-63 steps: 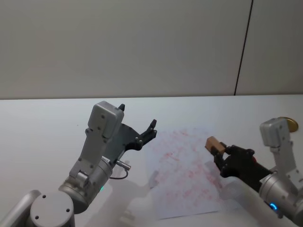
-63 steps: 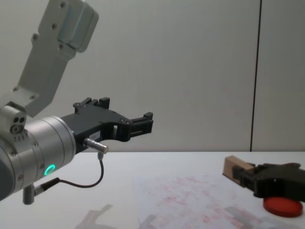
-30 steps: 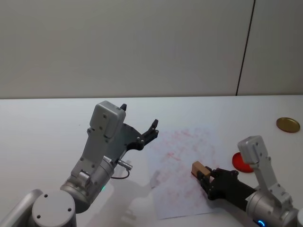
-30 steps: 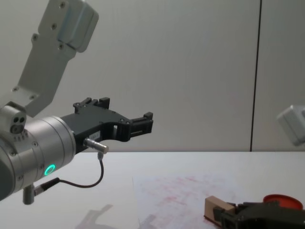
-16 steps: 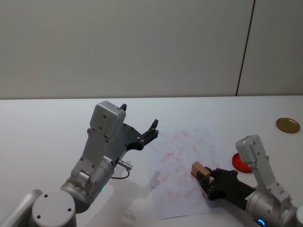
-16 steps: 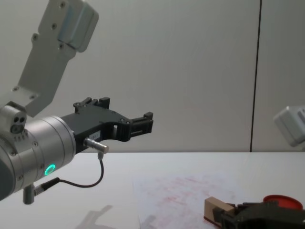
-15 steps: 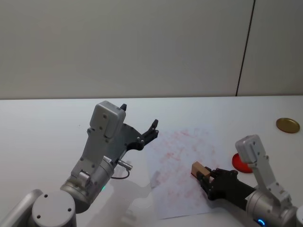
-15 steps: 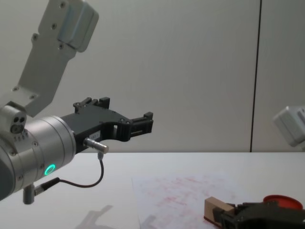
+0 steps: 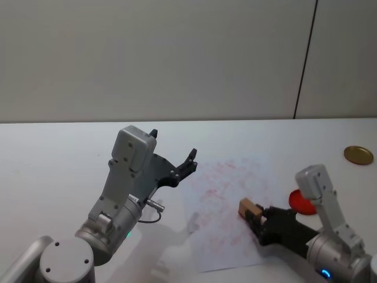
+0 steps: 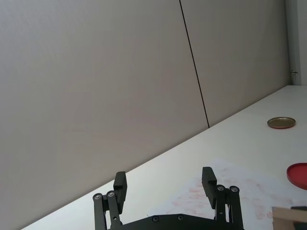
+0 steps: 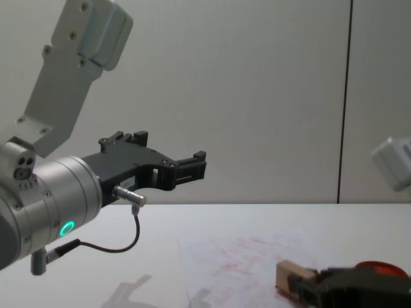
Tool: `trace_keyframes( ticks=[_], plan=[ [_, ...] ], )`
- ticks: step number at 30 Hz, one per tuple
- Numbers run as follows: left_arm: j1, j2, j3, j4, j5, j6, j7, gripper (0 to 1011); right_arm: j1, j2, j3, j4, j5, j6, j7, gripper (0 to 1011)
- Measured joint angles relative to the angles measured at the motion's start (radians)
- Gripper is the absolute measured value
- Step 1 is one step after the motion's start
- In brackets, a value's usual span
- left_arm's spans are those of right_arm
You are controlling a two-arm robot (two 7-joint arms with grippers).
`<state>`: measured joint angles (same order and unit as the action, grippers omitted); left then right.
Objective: Use the one hand to pick up the stamp and affix it onto the A4 paper.
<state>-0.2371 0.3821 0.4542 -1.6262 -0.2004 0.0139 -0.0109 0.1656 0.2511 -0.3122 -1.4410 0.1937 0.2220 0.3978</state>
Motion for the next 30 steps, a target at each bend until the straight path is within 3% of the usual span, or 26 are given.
trace_keyframes(
  ticks=[17, 30],
  plan=[
    [0.0, 0.0, 0.0, 0.0, 0.0, 0.0, 0.0, 993, 0.006, 0.024, 0.052, -0.069, 0.096, -0.095, -0.079, 219],
    [0.0, 0.0, 0.0, 0.0, 0.0, 0.0, 0.0, 993, 0.004, 0.067, 0.098, -0.063, 0.107, -0.083, -0.126, 219]
  ],
)
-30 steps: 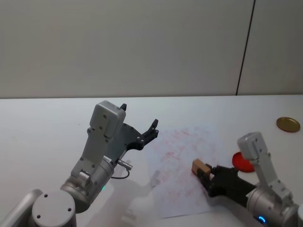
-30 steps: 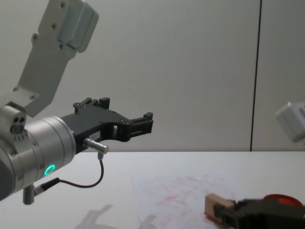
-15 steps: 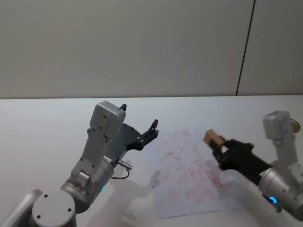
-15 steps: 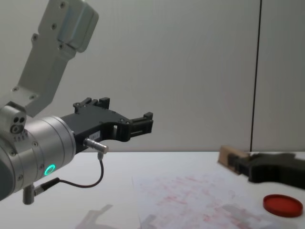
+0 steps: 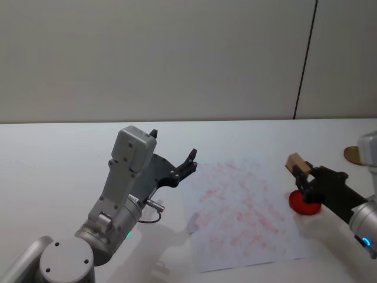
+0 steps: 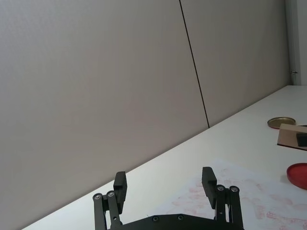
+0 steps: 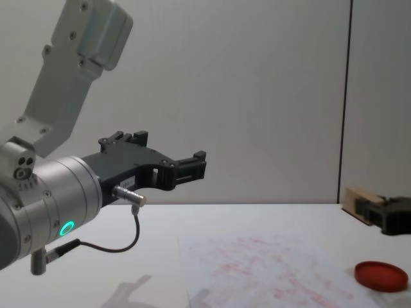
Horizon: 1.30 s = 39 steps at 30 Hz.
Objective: Use the one hand to pick up the stamp and affix it onto the A4 paper.
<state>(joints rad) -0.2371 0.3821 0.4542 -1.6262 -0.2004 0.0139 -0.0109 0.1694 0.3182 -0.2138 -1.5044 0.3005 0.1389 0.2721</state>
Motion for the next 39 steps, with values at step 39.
trace_keyframes(
  ticks=[39],
  plan=[
    [0.0, 0.0, 0.0, 0.0, 0.0, 0.0, 0.0, 993, 0.042, -0.002, 0.0, 0.141, -0.05, 0.047, 0.012, 220]
  ],
)
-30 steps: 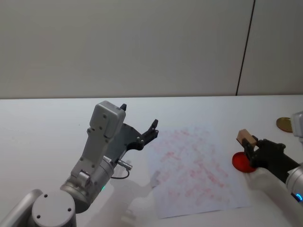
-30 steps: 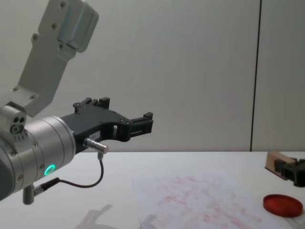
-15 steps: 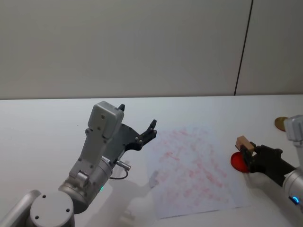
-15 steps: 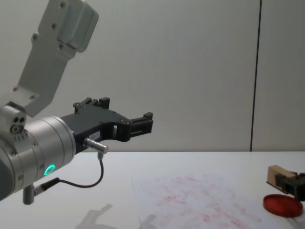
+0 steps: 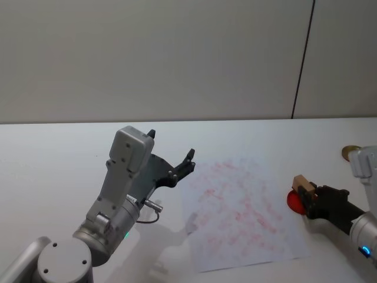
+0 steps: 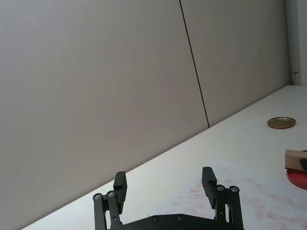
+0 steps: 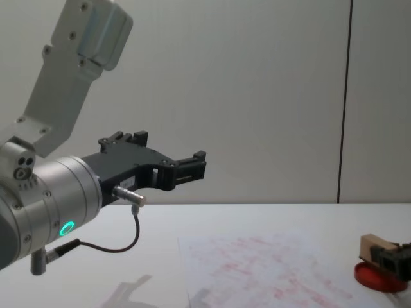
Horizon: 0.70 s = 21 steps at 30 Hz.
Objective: Use the one hand to pick up the stamp and affix it onto the A4 paper.
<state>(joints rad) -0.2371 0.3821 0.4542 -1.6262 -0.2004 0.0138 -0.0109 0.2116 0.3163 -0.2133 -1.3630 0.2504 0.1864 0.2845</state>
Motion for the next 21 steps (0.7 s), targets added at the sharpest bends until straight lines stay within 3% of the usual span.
trace_keyframes(
  ticks=[8, 21],
  plan=[
    [0.0, 0.0, 0.0, 0.0, 0.0, 0.0, 0.0, 993, 0.005, 0.0, 0.0, 0.008, -0.003, 0.014, 0.004, 236],
    [0.0, 0.0, 0.0, 0.0, 0.0, 0.0, 0.0, 993, 0.005, 0.001, 0.002, 0.006, 0.005, 0.018, 0.006, 667]
  ],
)
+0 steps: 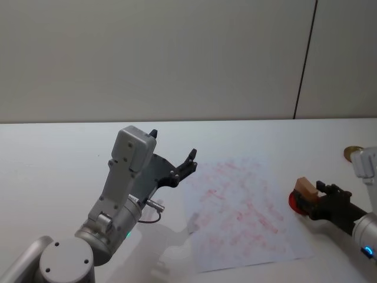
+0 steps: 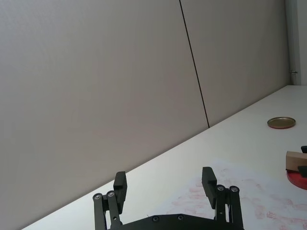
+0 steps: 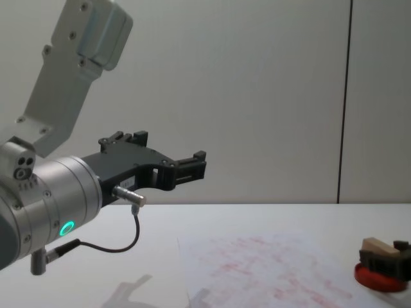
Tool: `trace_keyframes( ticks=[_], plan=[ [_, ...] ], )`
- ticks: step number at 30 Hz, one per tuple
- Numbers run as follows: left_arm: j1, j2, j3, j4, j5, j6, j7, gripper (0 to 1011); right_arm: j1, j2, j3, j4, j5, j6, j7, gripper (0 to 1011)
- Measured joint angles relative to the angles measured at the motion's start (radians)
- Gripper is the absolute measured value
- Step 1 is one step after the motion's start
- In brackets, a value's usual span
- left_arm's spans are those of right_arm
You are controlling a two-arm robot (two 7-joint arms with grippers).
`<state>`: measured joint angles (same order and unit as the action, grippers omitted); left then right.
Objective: Use the one hand to pick up the stamp and affix it onto the A4 paper.
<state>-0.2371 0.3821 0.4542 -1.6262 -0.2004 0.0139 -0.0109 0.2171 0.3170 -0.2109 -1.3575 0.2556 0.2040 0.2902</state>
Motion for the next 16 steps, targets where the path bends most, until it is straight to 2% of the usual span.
trace_keyframes(
  ticks=[1, 6, 7, 12, 16],
  plan=[
    [0.0, 0.0, 0.0, 0.0, 0.0, 0.0, 0.0, 993, 0.0, 0.0, 0.0, -0.002, 0.001, -0.003, 0.0, 667],
    [0.0, 0.0, 0.0, 0.0, 0.0, 0.0, 0.0, 993, -0.002, 0.001, 0.003, -0.021, 0.007, -0.025, -0.009, 854],
    [0.0, 0.0, 0.0, 0.0, 0.0, 0.0, 0.0, 993, -0.002, 0.001, 0.004, -0.025, 0.008, -0.028, -0.011, 854],
    [0.0, 0.0, 0.0, 0.0, 0.0, 0.0, 0.0, 993, -0.006, 0.001, 0.006, -0.062, 0.011, -0.053, -0.03, 991],
    [0.0, 0.0, 0.0, 0.0, 0.0, 0.0, 0.0, 993, -0.008, 0.0, 0.007, -0.086, 0.013, -0.064, -0.046, 1001]
  ],
)
